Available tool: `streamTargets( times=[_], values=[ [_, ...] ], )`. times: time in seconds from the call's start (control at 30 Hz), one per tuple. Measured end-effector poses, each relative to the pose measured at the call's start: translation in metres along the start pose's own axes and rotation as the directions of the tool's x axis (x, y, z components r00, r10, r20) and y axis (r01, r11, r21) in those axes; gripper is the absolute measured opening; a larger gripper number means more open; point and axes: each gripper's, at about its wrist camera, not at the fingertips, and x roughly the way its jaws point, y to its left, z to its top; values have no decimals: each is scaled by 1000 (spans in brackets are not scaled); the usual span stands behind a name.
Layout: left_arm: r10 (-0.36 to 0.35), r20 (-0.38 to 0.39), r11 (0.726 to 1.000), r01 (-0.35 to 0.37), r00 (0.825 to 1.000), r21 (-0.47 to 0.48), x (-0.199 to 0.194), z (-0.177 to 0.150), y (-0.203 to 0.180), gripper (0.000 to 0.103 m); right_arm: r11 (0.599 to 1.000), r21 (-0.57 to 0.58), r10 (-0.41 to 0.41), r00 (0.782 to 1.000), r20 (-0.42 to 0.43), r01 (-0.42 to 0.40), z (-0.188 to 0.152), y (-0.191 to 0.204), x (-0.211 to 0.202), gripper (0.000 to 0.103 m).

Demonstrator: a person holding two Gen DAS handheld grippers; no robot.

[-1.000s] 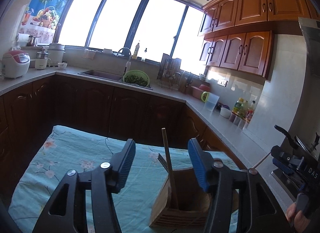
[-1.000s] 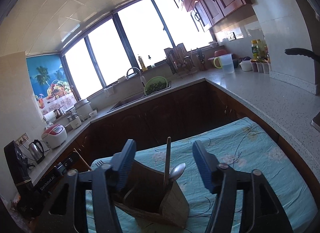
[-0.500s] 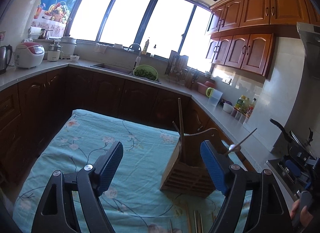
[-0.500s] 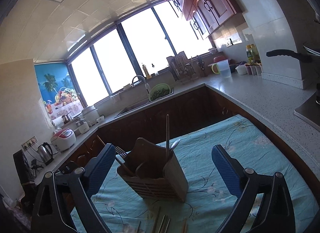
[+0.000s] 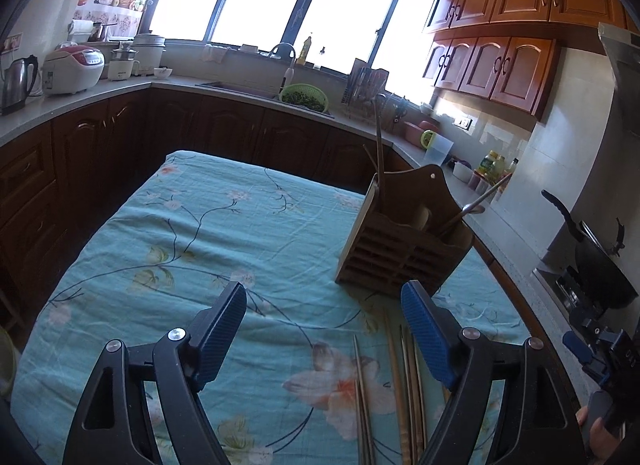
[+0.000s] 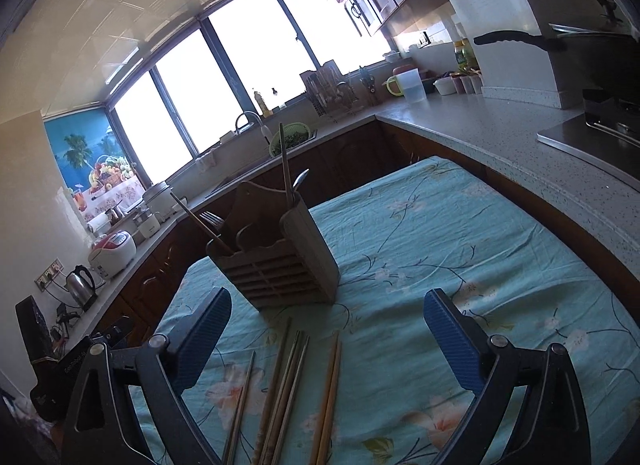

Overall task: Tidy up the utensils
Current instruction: 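Move both grippers back over the remaining chopsticks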

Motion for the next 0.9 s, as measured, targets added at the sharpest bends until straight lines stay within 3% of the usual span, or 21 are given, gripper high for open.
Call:
streamTargets(
  times=[0.3,0.63,0.73,0.8,0.9],
  values=[
    [45,-86,999,-45,995,2,-2,-14,7,80,999,-14,-34,994,-104,33,-37,-6,13,98],
    [64,-171,997,-56,983,50,14,-14,-2,78,996,-73,-60,984,-168,49,-45,1,33,97],
    [58,-198,997,-47,979,57,21,-16,-5,76,994,-92,-79,976,-201,61,-48,1,44,84],
    [51,-219,997,-38,974,62,29,-16,-9,74,993,-101,-87,967,-239,64,-50,0,55,66],
    [43,-274,996,-19,961,93,45,-17,-17,68,990,-125,-97,954,-283,64,-54,3,70,49]
  ],
)
